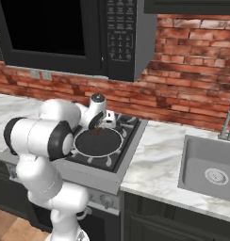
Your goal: Take the chicken drumsticks from the pan and place one on each plate on the dining counter.
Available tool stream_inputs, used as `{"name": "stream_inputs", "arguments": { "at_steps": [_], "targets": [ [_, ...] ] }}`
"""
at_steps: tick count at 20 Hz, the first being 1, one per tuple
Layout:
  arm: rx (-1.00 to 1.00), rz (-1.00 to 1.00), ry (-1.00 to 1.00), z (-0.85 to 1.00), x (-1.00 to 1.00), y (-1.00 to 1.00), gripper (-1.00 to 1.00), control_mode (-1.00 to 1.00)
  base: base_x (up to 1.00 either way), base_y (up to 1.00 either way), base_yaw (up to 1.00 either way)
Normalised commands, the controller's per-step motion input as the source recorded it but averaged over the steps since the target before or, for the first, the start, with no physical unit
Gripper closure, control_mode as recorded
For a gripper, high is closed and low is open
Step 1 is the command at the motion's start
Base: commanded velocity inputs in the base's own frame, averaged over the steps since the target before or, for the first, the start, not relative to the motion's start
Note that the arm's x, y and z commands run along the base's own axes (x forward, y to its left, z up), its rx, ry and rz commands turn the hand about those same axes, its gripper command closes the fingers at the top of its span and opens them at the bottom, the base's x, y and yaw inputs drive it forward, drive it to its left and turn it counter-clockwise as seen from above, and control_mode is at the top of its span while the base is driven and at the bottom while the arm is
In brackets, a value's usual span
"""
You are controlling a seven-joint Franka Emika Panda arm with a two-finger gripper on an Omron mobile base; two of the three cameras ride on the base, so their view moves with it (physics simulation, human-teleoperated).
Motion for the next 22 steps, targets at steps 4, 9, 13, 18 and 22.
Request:
{"name": "stream_inputs", "arguments": {
  "at_steps": [4, 9, 13, 18, 22],
  "targets": [
    [0.01, 0.02, 0.0, 0.46, -1.0, -0.53, 1.0, -1.0, 0.0, 0.0, 0.0],
    [0.01, 0.04, 0.0, 0.37, -1.0, -0.35, 1.0, -1.0, 0.0, 0.0, 0.0],
    [0.0, 0.09, 0.01, 0.46, -1.0, -0.01, 1.0, -1.0, 0.0, 0.0, 0.0],
    [-0.08, 0.13, 0.03, 0.56, -1.0, 0.39, 1.0, -1.0, 0.0, 0.0, 0.0],
    [-0.15, 0.18, 0.04, 0.6, -1.0, 0.61, 1.0, -1.0, 0.0, 0.0, 0.0]
  ]
}}
